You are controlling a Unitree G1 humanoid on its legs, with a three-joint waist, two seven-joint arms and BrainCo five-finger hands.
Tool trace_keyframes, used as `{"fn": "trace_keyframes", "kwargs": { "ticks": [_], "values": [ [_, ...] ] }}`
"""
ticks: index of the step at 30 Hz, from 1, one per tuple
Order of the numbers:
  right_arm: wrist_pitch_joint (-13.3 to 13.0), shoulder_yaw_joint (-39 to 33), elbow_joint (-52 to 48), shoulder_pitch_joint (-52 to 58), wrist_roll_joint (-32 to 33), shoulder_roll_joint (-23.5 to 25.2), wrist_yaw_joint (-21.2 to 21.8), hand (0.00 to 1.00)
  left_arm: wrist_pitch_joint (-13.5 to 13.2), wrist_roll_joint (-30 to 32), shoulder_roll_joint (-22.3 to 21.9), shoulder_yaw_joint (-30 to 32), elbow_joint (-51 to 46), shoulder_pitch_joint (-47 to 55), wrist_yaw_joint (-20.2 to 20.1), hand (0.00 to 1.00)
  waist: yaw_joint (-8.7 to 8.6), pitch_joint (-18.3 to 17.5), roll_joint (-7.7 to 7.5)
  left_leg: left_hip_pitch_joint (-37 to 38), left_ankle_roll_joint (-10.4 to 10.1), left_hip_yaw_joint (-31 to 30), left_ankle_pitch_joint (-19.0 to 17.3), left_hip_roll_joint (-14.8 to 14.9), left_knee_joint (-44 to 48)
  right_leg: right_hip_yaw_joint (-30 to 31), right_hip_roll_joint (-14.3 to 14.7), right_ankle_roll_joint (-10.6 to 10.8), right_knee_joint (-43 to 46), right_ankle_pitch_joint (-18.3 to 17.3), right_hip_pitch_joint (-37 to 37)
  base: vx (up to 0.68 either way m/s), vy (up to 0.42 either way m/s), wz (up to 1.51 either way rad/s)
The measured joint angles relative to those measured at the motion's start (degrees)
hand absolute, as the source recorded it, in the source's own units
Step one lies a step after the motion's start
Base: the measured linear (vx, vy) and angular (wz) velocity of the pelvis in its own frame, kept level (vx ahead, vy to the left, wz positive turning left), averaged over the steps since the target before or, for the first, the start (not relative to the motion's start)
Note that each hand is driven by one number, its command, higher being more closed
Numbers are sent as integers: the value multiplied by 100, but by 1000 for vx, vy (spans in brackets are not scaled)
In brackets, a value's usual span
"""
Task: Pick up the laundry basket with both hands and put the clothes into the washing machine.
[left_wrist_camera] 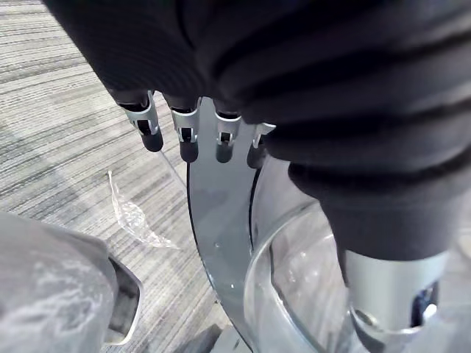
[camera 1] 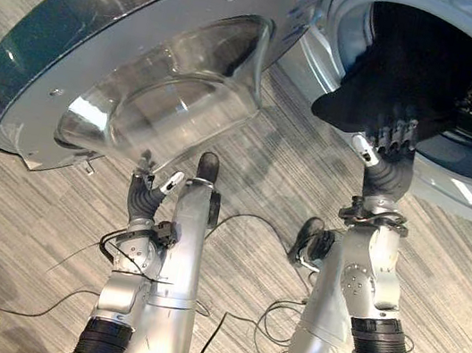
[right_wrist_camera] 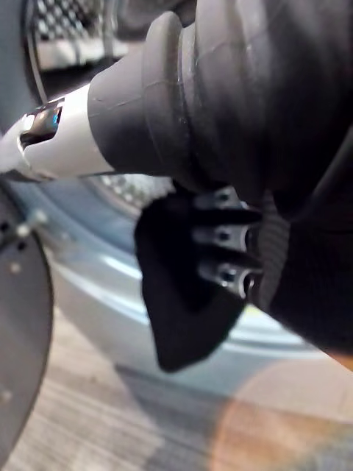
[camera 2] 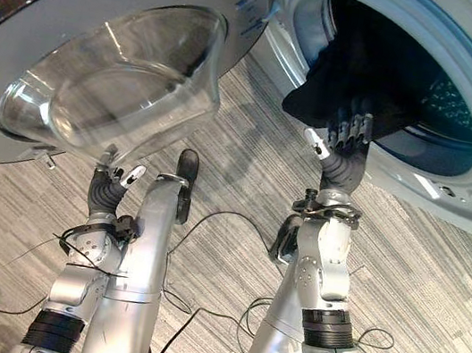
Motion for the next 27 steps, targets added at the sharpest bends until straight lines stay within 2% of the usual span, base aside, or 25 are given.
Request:
{"fn": "trace_keyframes", "kwargs": {
  "ticks": [6,8,13,19,23,27],
  "values": [
    [89,0,606,-314,4,198,3,0,-12,-1,-39,3,38,-70,4,0,32,48,58,24,-1,1,0,2,-9,-14,-8,2,-15,-12,32,21,-2,1],
    [119,-45,931,-505,4,193,0,0,-9,-6,-85,-37,113,-195,4,0,112,140,125,91,2,1,-2,3,-29,-15,-11,36,-14,-30,86,0,0,0],
    [222,-214,1576,-978,8,293,-15,0,-19,-12,-81,-95,111,-255,5,0,152,172,141,94,-7,-9,2,-31,-74,-38,-21,68,-13,-76,86,16,-7,4],
    [227,-1225,2907,-2166,361,286,-203,0,-115,-79,-88,-179,103,-375,2,0,159,323,256,56,-11,-11,4,-123,-59,-55,-106,62,13,-114,84,35,4,8],
    [270,-1920,3921,-2972,948,-95,-303,0,-221,-110,-44,-366,69,-473,-6,0,244,418,300,-68,-10,-31,4,-203,42,-28,-200,87,189,-203,-19,13,0,14],
    [481,-1988,4376,-3491,1378,-537,-504,0,-294,-270,-35,-488,-18,-504,-13,0,342,447,354,-273,-12,-69,4,-219,211,-17,-207,73,395,-236,-219,-7,-3,2]
  ]
}}
